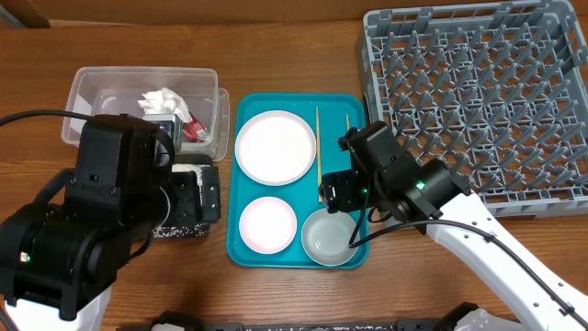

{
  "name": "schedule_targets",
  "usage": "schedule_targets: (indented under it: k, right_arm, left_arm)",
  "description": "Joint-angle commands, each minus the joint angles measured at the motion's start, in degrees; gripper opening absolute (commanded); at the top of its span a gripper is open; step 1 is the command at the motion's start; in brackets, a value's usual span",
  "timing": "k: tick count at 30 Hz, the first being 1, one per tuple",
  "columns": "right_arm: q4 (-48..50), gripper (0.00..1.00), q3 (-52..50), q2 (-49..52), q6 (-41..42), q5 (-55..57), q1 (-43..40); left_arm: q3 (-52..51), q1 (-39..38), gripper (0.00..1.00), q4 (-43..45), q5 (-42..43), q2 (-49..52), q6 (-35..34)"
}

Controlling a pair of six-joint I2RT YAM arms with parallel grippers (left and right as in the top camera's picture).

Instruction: Sort waste into correct bins and load items into the dishwasher

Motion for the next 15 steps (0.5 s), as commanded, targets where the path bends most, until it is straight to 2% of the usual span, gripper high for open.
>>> schedule_targets:
  k: [1, 15]
  right_arm:
    - [0.33, 1.00, -0.07, -0.04, 0.33, 0.28, 0.37]
    - [0.35, 1.00, -0.07, -0.04, 0.33, 0.09, 0.37]
  left_arm:
    - [0.37, -0.22, 1.00, -0.35, -1.07, 0.15, -0.66]
    - [0.33, -0.22, 1.00, -0.37, -1.11, 2.21, -0.63]
